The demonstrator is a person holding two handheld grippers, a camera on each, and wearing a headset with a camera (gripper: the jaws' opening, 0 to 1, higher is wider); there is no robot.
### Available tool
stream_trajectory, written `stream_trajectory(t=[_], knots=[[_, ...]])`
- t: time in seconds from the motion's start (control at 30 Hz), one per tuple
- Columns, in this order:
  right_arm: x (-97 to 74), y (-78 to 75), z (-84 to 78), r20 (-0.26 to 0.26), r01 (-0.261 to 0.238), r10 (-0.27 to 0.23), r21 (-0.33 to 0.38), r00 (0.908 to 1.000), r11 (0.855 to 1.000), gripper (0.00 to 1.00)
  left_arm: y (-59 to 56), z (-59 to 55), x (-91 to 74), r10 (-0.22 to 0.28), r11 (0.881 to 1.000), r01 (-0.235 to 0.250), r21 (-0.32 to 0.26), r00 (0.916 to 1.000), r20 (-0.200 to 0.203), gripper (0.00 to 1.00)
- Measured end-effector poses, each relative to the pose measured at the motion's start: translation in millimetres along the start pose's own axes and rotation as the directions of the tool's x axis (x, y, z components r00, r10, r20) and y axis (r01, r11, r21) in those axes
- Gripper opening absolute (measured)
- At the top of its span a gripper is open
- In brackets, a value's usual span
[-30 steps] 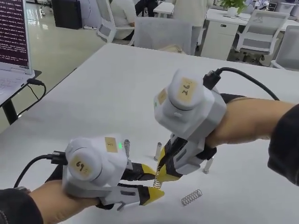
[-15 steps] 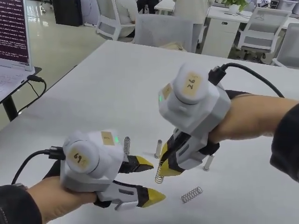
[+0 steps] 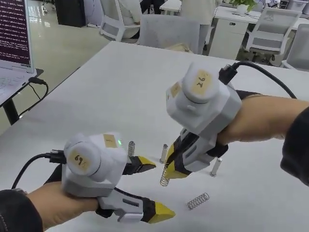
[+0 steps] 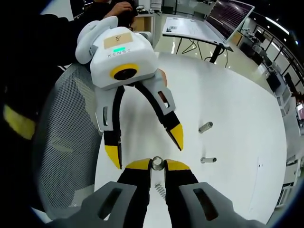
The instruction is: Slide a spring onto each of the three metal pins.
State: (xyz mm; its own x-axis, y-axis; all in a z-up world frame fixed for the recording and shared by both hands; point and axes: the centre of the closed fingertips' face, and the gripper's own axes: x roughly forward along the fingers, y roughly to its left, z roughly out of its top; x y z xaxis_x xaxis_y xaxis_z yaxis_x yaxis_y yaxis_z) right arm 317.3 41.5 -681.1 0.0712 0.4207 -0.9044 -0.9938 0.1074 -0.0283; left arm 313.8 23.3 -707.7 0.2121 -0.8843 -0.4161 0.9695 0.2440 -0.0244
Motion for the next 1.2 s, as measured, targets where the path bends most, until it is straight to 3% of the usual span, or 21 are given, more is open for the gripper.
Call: stream_trajectory(t=[0.43,1.2], knots=[[-2.7,-2.6,2.4,0.009,0.006,-0.006,0.001,0.9999,1.0,0.08,-1.0,-1.3,-5.1,-0.004,1.0,0.004,-0.031,1.0,-0.002,0.76],[-10.0,-9.6,2.8,0.017,0.013,-0.013,0.004,0.9998,1.0,0.08,12.1,-14.8,-29.9,0.079,0.996,-0.079,-0.032,0.9969,0.002,0.79]])
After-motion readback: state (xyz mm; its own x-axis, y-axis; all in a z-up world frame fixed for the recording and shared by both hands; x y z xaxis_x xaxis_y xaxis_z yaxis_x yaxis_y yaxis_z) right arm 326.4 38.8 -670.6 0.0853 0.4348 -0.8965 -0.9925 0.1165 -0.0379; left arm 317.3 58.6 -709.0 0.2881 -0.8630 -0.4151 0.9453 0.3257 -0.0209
